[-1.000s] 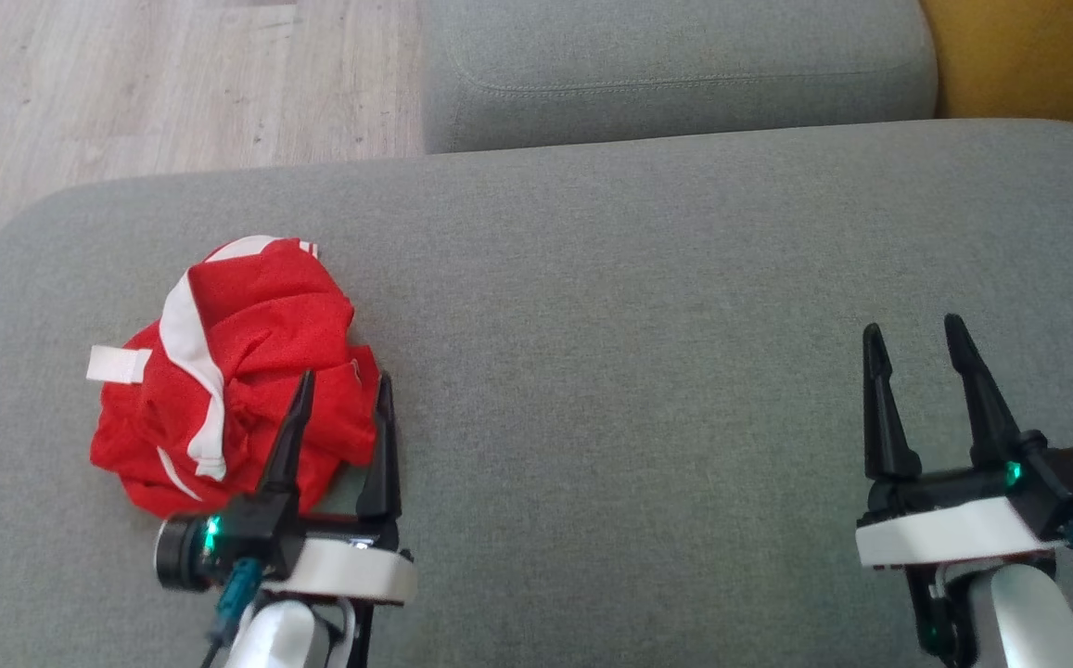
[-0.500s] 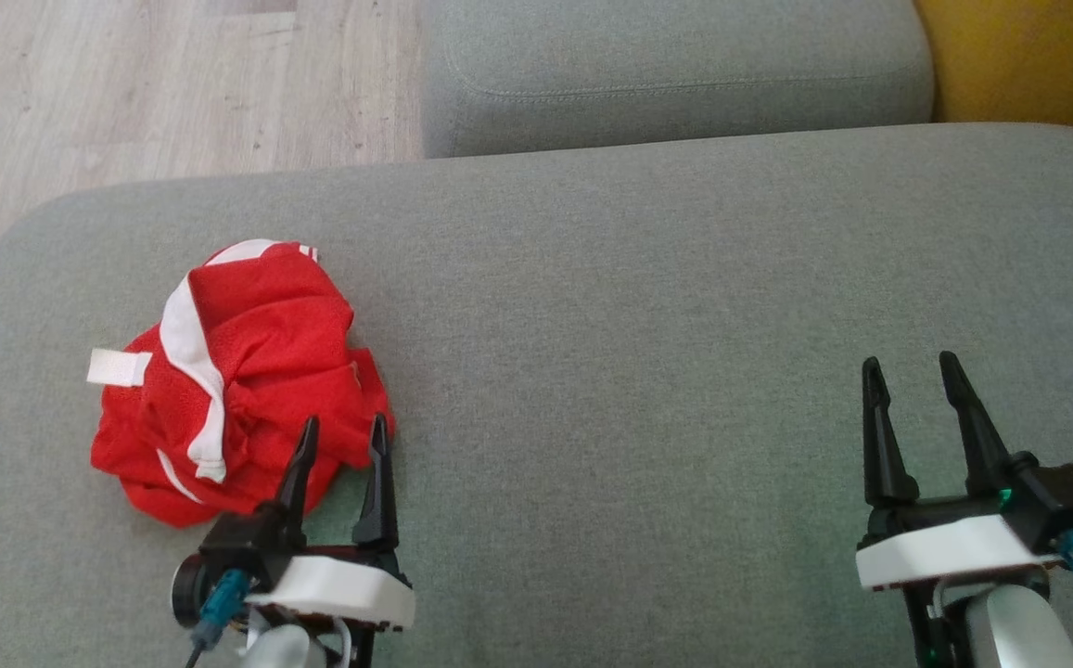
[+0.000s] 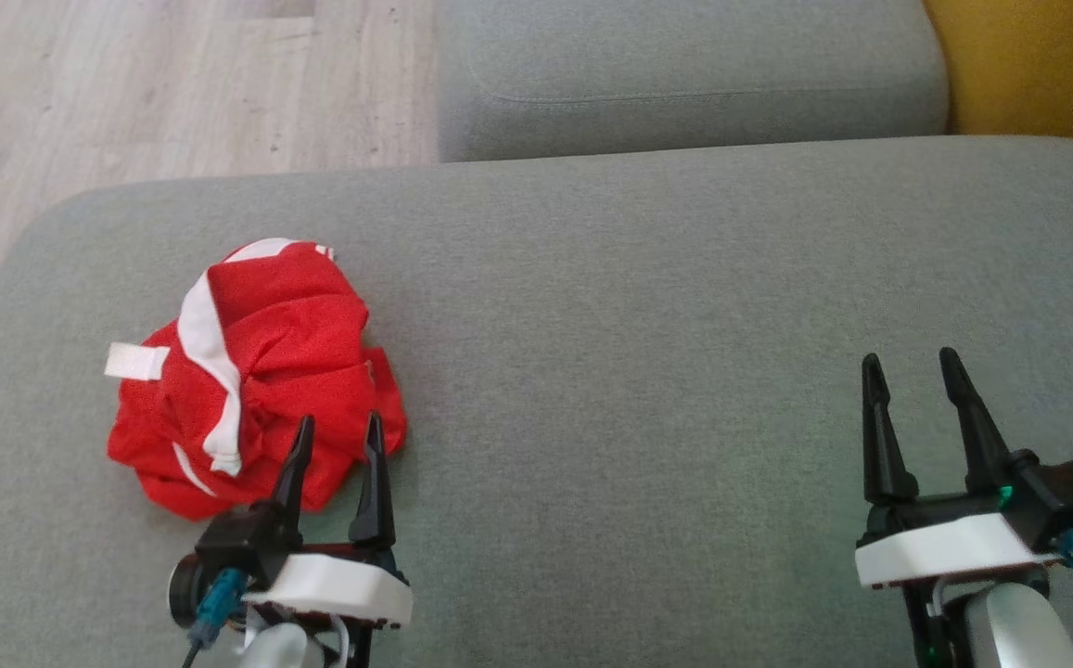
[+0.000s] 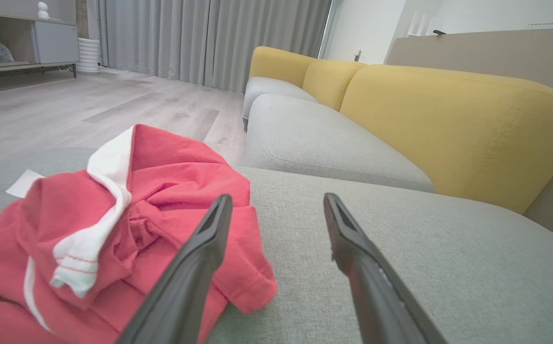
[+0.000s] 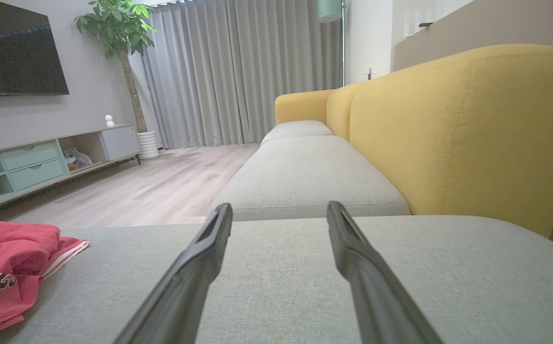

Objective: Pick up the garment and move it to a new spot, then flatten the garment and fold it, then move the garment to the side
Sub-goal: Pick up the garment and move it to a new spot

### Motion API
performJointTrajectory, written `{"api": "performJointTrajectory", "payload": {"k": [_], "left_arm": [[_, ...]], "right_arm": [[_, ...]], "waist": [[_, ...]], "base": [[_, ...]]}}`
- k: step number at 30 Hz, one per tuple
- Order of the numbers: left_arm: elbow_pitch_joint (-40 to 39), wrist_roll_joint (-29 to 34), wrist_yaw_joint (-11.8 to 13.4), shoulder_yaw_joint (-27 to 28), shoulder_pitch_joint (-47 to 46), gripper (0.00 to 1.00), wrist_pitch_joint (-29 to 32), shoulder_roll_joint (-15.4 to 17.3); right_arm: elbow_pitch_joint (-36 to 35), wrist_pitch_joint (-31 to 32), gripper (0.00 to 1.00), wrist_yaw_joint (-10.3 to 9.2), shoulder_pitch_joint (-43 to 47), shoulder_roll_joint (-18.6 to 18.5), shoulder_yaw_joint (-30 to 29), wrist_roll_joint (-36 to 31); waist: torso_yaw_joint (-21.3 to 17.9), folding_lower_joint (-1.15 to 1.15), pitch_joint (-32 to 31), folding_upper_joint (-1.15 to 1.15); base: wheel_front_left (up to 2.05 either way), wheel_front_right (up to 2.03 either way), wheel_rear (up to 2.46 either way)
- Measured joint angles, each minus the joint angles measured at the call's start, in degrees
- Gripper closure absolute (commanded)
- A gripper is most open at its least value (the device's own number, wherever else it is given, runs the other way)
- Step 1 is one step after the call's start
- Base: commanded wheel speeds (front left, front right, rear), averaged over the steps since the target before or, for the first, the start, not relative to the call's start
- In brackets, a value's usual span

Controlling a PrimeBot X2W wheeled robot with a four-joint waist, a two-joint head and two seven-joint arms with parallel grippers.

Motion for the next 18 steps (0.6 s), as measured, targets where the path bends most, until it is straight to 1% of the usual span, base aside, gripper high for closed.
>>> {"api": "performJointTrajectory", "payload": {"k": [8,18], "left_arm": [[0.05,0.49,0.07,0.35,0.01,0.0,0.0,-0.03],[0.54,1.58,0.43,2.08,0.09,0.0,0.01,-0.03]], "right_arm": [[-0.27,0.0,0.0,0.0,0.16,0.0,1.69,0.55],[-0.26,0.0,0.0,0.0,0.78,0.0,5.11,2.11]], "waist": [[3.81,0.0,-0.63,0.0],[11.27,0.0,-1.68,0.0]], "base": [[0.0,0.0,0.0],[0.0,0.0,0.0]]}}
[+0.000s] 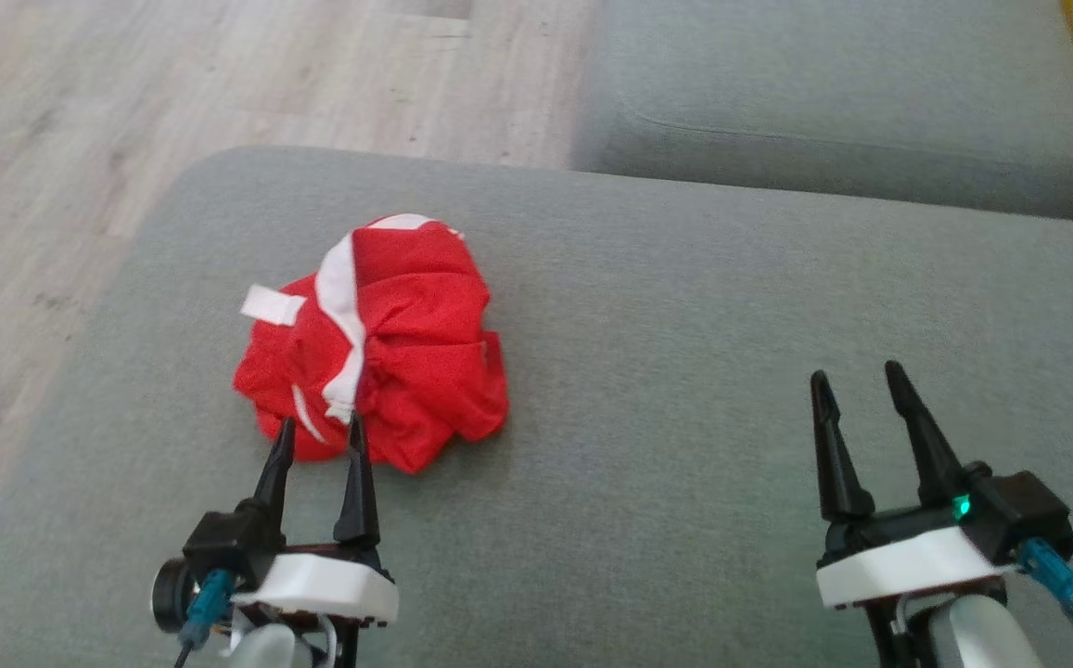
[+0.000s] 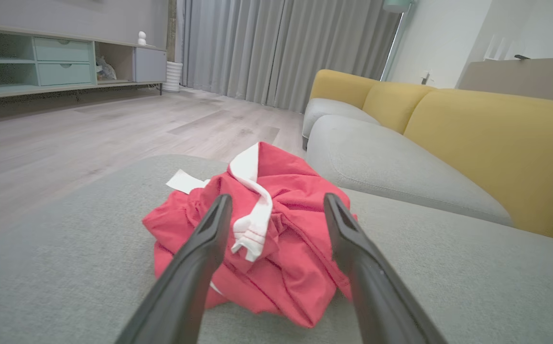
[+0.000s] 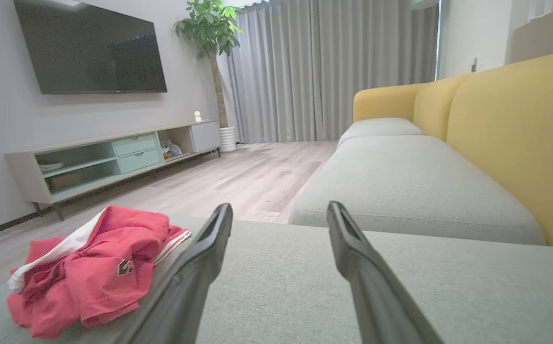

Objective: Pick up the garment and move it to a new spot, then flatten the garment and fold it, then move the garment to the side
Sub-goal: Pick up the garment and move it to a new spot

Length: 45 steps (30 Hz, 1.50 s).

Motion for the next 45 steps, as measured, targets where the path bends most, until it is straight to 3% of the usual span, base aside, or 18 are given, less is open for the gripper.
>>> {"api": "performJointTrajectory", "payload": {"k": [12,24,29,40,45], "left_arm": [[-0.02,1.09,0.12,1.41,0.93,0.0,0.0,0.0],[-0.58,1.8,0.12,2.0,1.62,0.0,0.0,0.0],[0.63,2.33,-1.03,1.49,0.92,0.0,0.6,0.76],[8.06,4.72,-7.4,-3.21,-18.86,0.0,13.68,7.17],[15.29,4.09,-8.48,-6.39,-25.48,0.0,20.87,9.91]], "right_arm": [[0.3,0.0,0.0,0.0,0.7,0.0,1.91,0.92],[0.31,0.0,0.0,0.0,0.7,0.0,2.19,1.43],[0.25,0.0,0.0,0.0,0.68,0.0,2.11,1.42],[-0.46,0.0,0.0,0.0,-3.06,-0.01,1.05,0.23],[-0.7,0.0,0.0,0.0,-5.55,-0.08,0.82,0.03]], "waist": [[5.79,0.0,-0.92,0.0],[6.23,0.0,-0.55,0.0],[5.56,0.0,0.7,0.0],[2.62,0.02,8.13,0.0],[-0.14,0.02,11.97,0.0]], "base": [[0.0,0.0,0.0],[0.0,0.0,0.0],[0.0,0.0,0.0],[0.0,0.0,0.0],[0.0,0.0,0.0]]}}
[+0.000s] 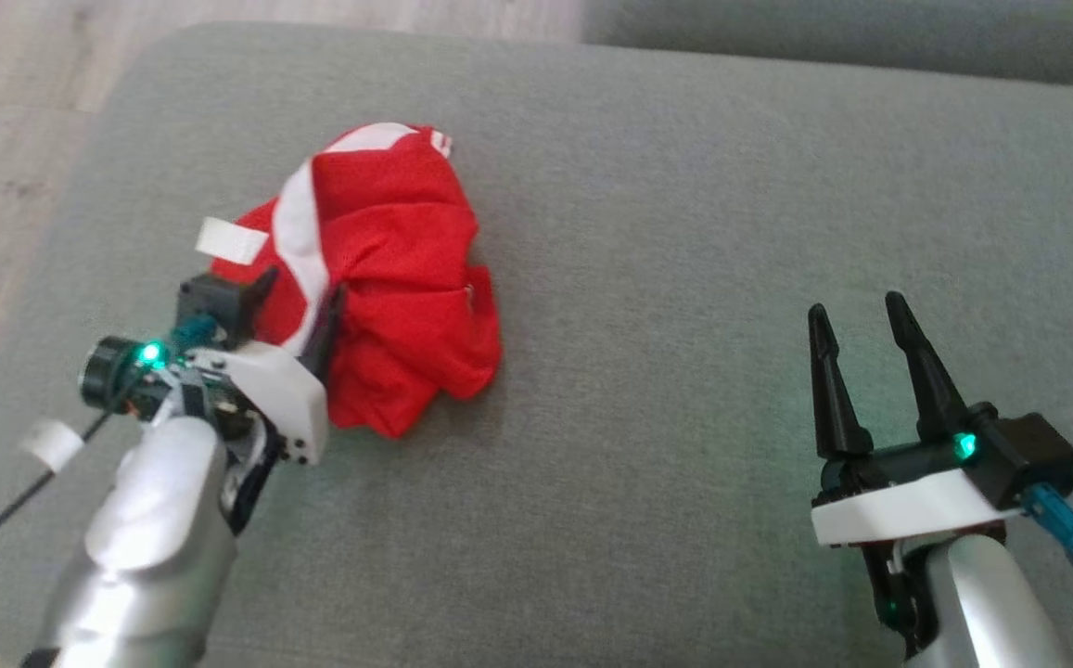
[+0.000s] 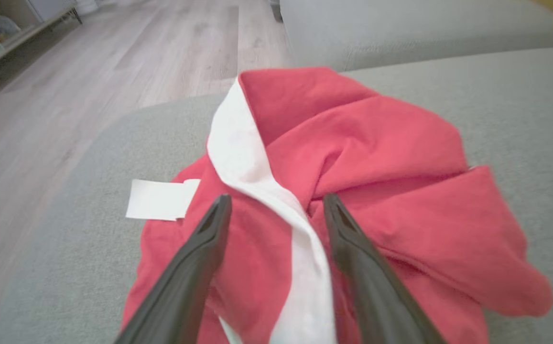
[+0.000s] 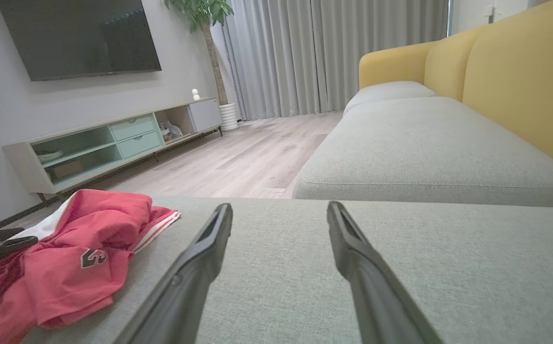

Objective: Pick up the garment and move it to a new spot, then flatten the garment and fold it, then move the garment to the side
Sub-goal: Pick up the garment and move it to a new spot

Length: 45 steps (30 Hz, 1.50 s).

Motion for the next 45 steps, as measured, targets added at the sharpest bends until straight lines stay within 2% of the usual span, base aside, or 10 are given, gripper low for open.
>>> {"api": "performJointTrajectory", "payload": {"k": [8,9,10,11,17,20,26,30,37,45], "left_arm": [[6.34,-1.85,-0.02,-1.0,-3.25,0.0,1.13,1.24],[7.01,-2.33,0.01,-0.88,-3.39,0.55,1.13,1.19],[7.53,-2.91,0.07,-0.62,-3.42,0.97,1.08,1.03],[7.84,-3.28,0.09,-0.37,-3.42,1.0,0.55,0.92],[7.1,-4.47,0.56,0.86,-3.6,1.0,-5.08,0.58],[4.8,-6.94,0.53,1.91,-4.35,1.0,-5.77,-0.22],[-3.83,-10.11,0.46,3.78,-4.99,1.0,-9.09,-0.69],[-13.39,-12.28,0.45,4.48,-4.85,1.0,-10.57,-1.27],[-28.49,-14.34,0.57,3.22,-3.54,1.0,-8.05,-3.48],[-33.61,-14.81,1.85,0.18,-2.18,1.0,-4.31,-4.89]], "right_arm": [[-0.01,0.0,0.0,0.0,-0.63,-0.09,-0.05,-0.16],[0.0,0.0,0.0,0.0,-0.77,-0.09,-0.12,-0.16],[0.02,0.0,0.0,0.0,-0.93,-0.09,-0.21,-0.16],[0.03,0.0,0.0,0.0,-1.06,-0.1,-0.26,-0.16],[0.38,0.0,0.0,0.0,-1.06,-0.1,-0.36,-0.14],[0.66,0.0,0.0,0.0,-0.98,-0.1,-0.37,0.14],[0.88,0.0,0.0,0.0,-0.67,-0.1,-0.42,1.1],[0.93,0.0,0.0,0.0,0.55,-0.09,-0.44,1.77],[0.77,0.0,0.0,0.0,1.44,-0.09,-0.42,1.98],[0.24,0.0,0.0,0.0,1.26,-0.1,0.41,3.37]], "waist": [[-3.28,0.0,2.51,0.0],[-3.44,-0.01,2.48,0.0],[-3.51,-0.01,2.32,0.0],[-3.55,-0.01,2.1,0.0],[-3.59,-0.02,0.16,0.0],[-3.58,-0.02,-1.13,0.0],[-4.08,-0.02,-3.62,0.0],[-5.22,-0.02,-5.32,0.0],[-8.89,-0.02,-6.66,0.0],[-15.12,-0.02,-6.45,0.0]], "base": [[0.0,0.0,0.0],[0.0,0.0,0.0],[0.0,0.0,0.0],[0.0,0.0,0.0],[0.0,0.0,0.0],[0.0,0.0,0.0],[0.0,0.0,0.0],[0.0,0.0,0.0],[0.0,0.0,0.0],[0.0,0.0,0.0]]}}
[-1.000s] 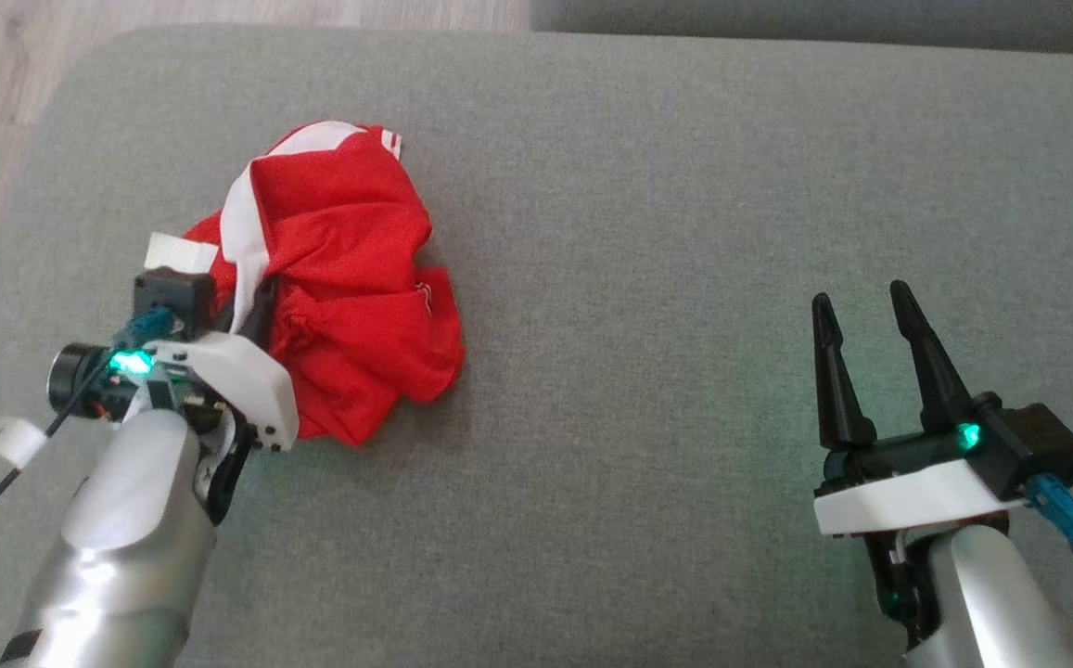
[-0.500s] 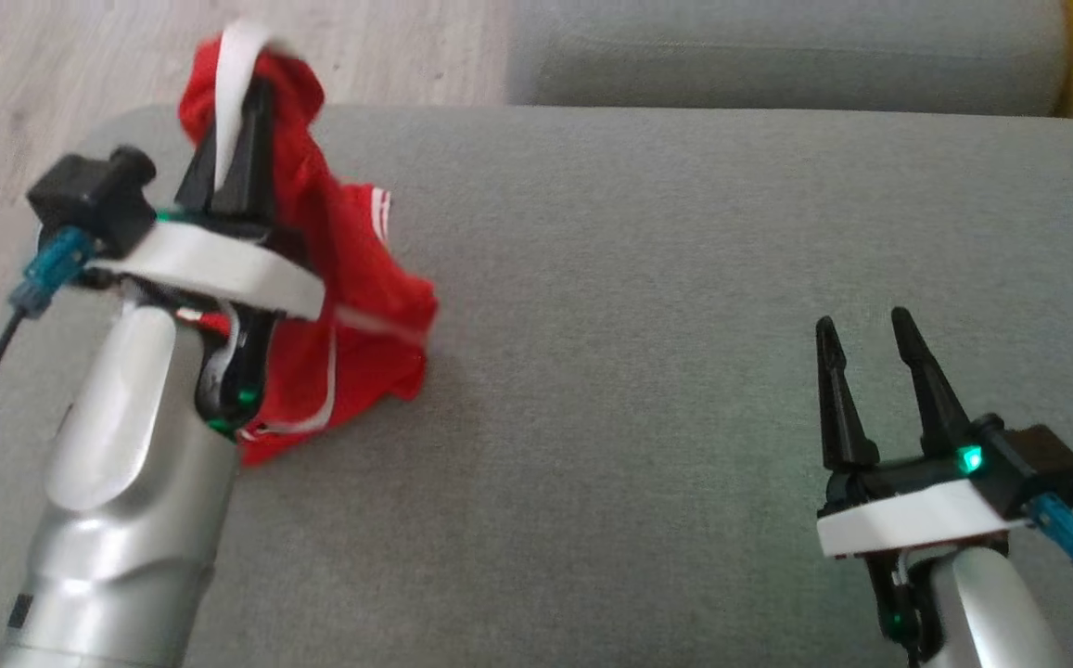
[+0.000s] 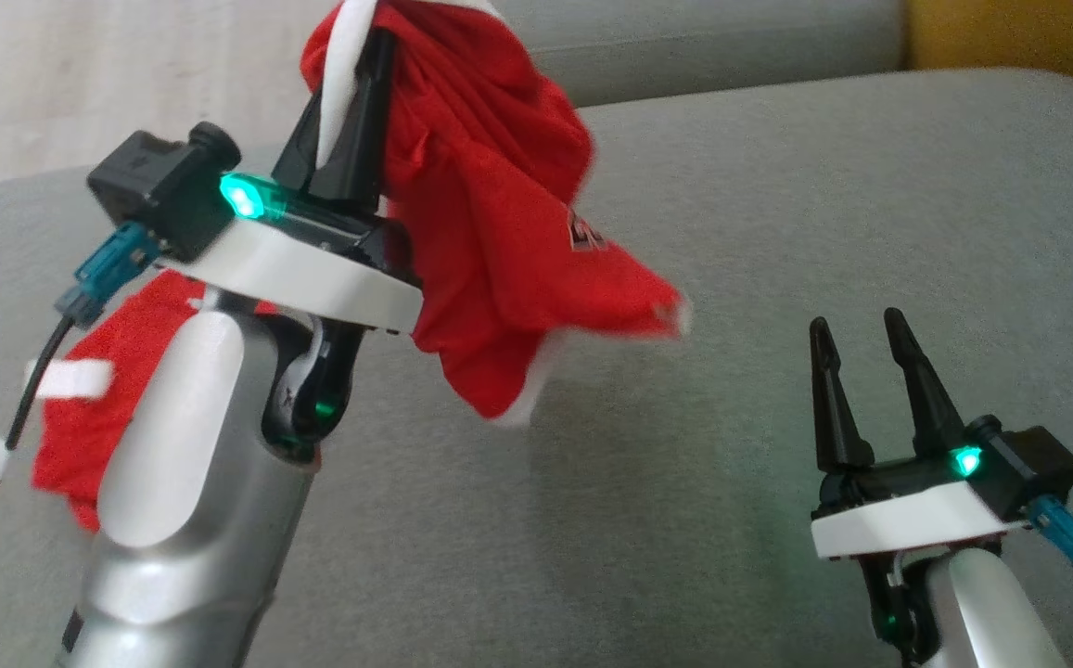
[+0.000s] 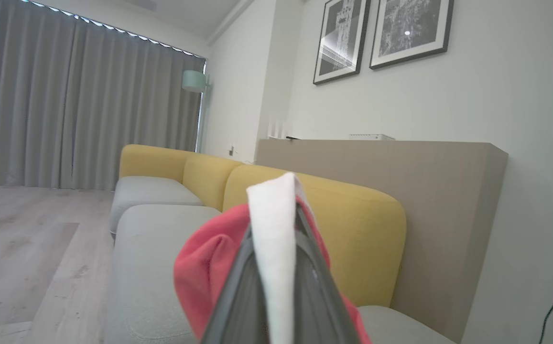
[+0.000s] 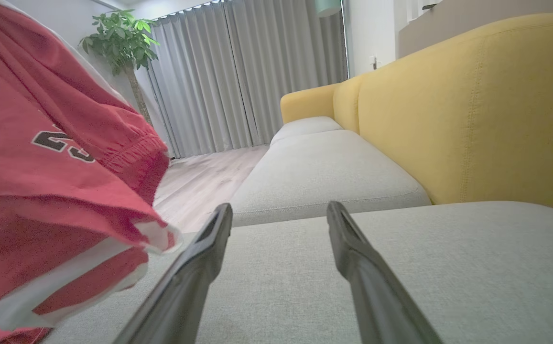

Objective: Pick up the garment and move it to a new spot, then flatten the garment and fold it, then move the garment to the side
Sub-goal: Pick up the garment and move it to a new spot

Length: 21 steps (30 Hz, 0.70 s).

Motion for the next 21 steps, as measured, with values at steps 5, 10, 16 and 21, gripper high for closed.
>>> {"api": "performJointTrajectory", "payload": {"k": [5,10,16,21], "left_arm": [[0.62,0.59,0.29,-1.16,-0.75,1.0,1.26,-0.14],[4.13,2.11,0.56,-1.94,-3.77,1.0,2.44,-0.01],[11.41,4.36,0.66,-3.15,-8.06,0.7,2.2,0.41],[18.27,7.15,1.51,-2.68,-13.1,0.0,-3.82,0.14]], "right_arm": [[-0.75,0.0,0.0,0.0,-0.09,0.01,0.92,0.99],[-1.76,0.0,0.0,0.0,-0.39,-0.01,2.02,2.23],[-3.23,0.0,0.0,0.0,-2.1,-0.01,3.65,4.05],[-3.96,0.0,0.0,0.0,-2.44,-0.01,4.59,4.64]], "waist": [[-4.85,0.0,0.78,0.0],[-10.02,0.0,2.13,0.0],[-15.86,0.01,4.78,0.0],[-19.09,0.02,7.3,0.0]], "base": [[0.0,0.0,0.0],[0.0,0.0,0.0],[0.0,0.0,0.0],[0.0,0.0,0.0]]}}
